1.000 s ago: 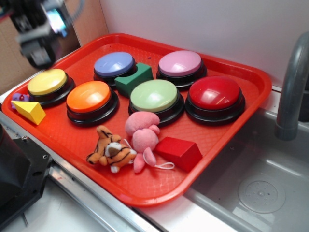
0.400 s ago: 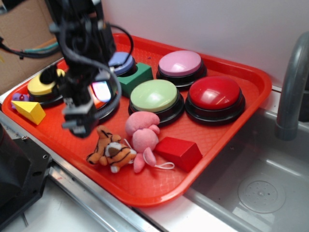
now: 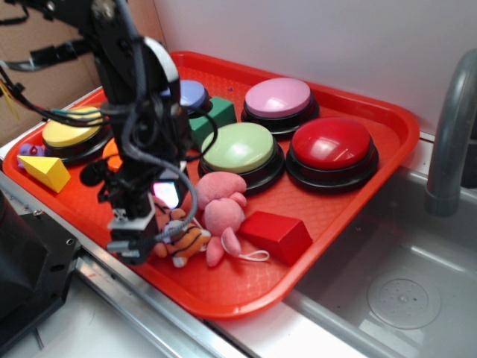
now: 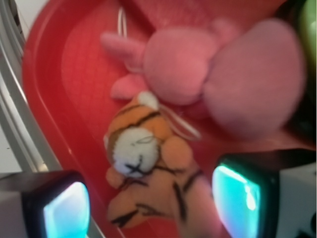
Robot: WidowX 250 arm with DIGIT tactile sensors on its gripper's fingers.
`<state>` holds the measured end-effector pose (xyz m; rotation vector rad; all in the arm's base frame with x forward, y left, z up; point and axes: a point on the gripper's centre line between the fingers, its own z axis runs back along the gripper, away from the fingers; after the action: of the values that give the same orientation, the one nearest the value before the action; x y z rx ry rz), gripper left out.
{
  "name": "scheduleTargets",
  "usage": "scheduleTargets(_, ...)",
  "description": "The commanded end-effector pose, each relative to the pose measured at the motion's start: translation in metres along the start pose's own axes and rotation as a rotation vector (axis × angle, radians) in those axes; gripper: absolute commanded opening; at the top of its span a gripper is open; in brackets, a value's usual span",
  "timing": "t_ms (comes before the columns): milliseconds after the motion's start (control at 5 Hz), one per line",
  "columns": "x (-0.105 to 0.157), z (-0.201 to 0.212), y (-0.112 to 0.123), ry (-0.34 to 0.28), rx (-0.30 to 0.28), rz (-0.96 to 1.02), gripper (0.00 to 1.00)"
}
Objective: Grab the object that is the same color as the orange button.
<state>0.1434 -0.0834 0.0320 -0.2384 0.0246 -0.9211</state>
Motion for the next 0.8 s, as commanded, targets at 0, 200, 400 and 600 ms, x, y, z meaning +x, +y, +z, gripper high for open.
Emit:
scheduleTargets(0, 0.0, -0.012, 0.005, 0.047, -0.034, 0.029, 0.03)
scheduleTargets(200, 0.005, -0.009, 0.003, 0.045, -0.026, 0.014, 0.0)
scheduleTargets(400, 0.008, -0.007, 0.002, 0.042, -0.02, 0.014, 0.0)
scheduleTargets(600, 0.011, -0.001, 0.003, 0.061, 0.013, 0.042, 0.0)
